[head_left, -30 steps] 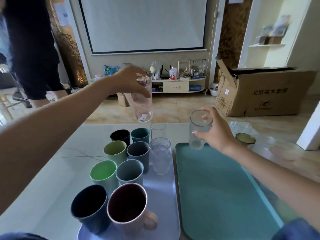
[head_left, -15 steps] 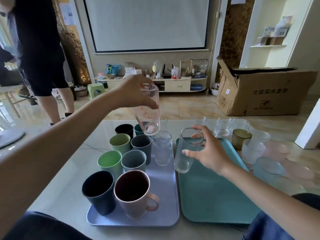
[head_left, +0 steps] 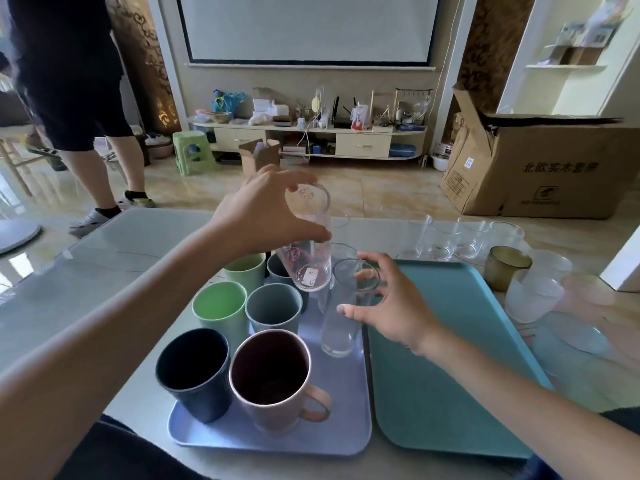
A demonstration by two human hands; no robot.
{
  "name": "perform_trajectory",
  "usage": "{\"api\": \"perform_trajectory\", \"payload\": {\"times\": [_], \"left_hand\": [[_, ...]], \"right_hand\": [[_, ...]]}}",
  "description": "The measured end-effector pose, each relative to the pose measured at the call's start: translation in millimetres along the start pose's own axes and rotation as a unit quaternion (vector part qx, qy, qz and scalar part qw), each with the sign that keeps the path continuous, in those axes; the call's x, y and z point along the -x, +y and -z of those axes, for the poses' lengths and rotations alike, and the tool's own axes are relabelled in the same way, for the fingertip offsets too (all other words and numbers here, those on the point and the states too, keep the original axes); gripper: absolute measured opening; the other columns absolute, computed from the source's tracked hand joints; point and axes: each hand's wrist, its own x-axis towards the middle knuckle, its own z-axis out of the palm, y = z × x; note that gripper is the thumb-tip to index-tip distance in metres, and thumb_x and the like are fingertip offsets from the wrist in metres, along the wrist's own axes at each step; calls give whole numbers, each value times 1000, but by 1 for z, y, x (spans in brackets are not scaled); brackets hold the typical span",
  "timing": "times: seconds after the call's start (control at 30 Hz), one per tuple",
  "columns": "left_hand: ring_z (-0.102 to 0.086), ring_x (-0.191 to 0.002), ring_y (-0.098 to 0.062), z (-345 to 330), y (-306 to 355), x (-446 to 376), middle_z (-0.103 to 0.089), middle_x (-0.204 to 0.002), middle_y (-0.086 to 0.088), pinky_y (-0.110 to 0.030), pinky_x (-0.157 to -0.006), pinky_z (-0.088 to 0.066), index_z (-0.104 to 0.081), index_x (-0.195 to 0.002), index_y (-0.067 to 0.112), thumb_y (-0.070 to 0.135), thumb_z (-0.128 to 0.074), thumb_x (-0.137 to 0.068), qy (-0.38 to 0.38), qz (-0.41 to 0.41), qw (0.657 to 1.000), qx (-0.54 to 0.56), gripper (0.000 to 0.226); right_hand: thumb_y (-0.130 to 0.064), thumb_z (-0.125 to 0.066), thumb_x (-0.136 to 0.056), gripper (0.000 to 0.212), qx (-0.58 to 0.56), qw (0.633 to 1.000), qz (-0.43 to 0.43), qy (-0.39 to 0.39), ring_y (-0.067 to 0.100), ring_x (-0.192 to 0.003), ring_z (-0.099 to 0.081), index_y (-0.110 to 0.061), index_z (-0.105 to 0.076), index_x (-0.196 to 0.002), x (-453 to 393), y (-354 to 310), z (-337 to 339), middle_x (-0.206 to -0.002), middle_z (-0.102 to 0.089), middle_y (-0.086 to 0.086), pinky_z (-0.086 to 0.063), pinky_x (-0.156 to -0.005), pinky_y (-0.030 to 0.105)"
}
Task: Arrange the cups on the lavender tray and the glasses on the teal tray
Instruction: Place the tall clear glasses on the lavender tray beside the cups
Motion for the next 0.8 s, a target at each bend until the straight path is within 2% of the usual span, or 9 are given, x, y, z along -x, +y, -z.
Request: {"api": "perform_trajectory", "payload": {"times": [0.17, 0.27, 0.4, 0.47, 0.5, 0.57, 0.6, 0.67, 0.8], "left_hand": [[-52, -98, -12, 2, -2, -5, -52, -121, 10, -32, -77, -46, -49, -128, 44, 61, -74, -51, -4, 9, 1000, -8, 83], [-52, -103, -13, 5, -3, -5, -51, -120, 10, -31, -75, -43, -49, -127, 44, 59, -76, -53, 9, 14, 1000, -20, 81], [-52, -102, -14, 15, -3, -4, -54, -120, 10, -33, -78, -47, -50, -126, 46, 58, -77, -53, 25, 21, 999, -18, 78], [-52, -99, -13, 20, -2, -3, -55, -121, 11, -32, -76, -46, -51, -124, 48, 59, -77, -53, 39, 26, 999, -13, 77], [-53, -99, -12, 23, 0, -1, -55, -122, 11, -31, -74, -44, -51, -124, 48, 59, -77, -53, 45, 28, 999, -13, 77], [-54, -98, -12, 27, 4, 3, -56, -122, 12, -29, -72, -42, -50, -125, 48, 59, -77, -53, 56, 27, 998, -14, 78], [-55, -98, -12, 29, 7, 5, -57, -120, 12, -29, -72, -42, -51, -125, 48, 59, -77, -52, 64, 23, 998, -13, 78], [-56, -96, -12, 37, 13, 11, -58, -117, 13, -30, -74, -45, -54, -122, 47, 58, -78, -52, 84, 9, 996, -2, 74], [-57, -93, -12, 56, 30, 21, -56, -104, 17, -37, -83, -50, -54, -121, 46, 61, -75, -46, 111, -19, 992, 58, 79]], "right_hand": [[-27, -85, -65, 78, 20, 1000, -5, -16, 15, -99, -60, -32, -41, -129, 1, 0, -10, -114, -57, -7, -48, -77, 22], [-28, -83, -68, 78, 32, 999, 11, -32, 11, -97, -56, -35, -41, -132, 4, -1, -15, -117, -53, -8, -44, -73, 12], [-31, -81, -70, 80, 52, 998, 30, -37, 5, -91, -51, -37, -37, -136, 5, 0, -21, -118, -52, -7, -41, -73, 9], [-32, -81, -71, 82, 59, 997, 33, -41, 0, -90, -49, -36, -35, -138, 5, -1, -22, -119, -51, -6, -46, -78, 13], [-32, -80, -71, 83, 59, 997, 33, -47, 1, -94, -49, -35, -33, -140, 6, -2, -22, -123, -49, -4, -49, -86, 21], [-39, -78, -70, 88, 52, 996, 41, -51, 9, -112, -47, -31, -29, -142, 7, -11, -19, -133, -40, -2, -46, -100, 38], [-48, -75, -68, 90, 54, 996, 52, -42, 11, -120, -42, -29, -28, -143, 8, -17, -15, -136, -37, -3, -43, -104, 41], [-63, -66, -62, 96, 55, 995, 82, -6, 12, -126, -37, -28, -27, -143, 8, -36, -5, -136, -36, -6, -39, -107, 40], [-56, -71, -62, 97, -14, 992, 127, 4, 5, -131, -35, -28, -26, -144, 10, -76, 12, -144, -37, -8, -34, -110, 29]]}}
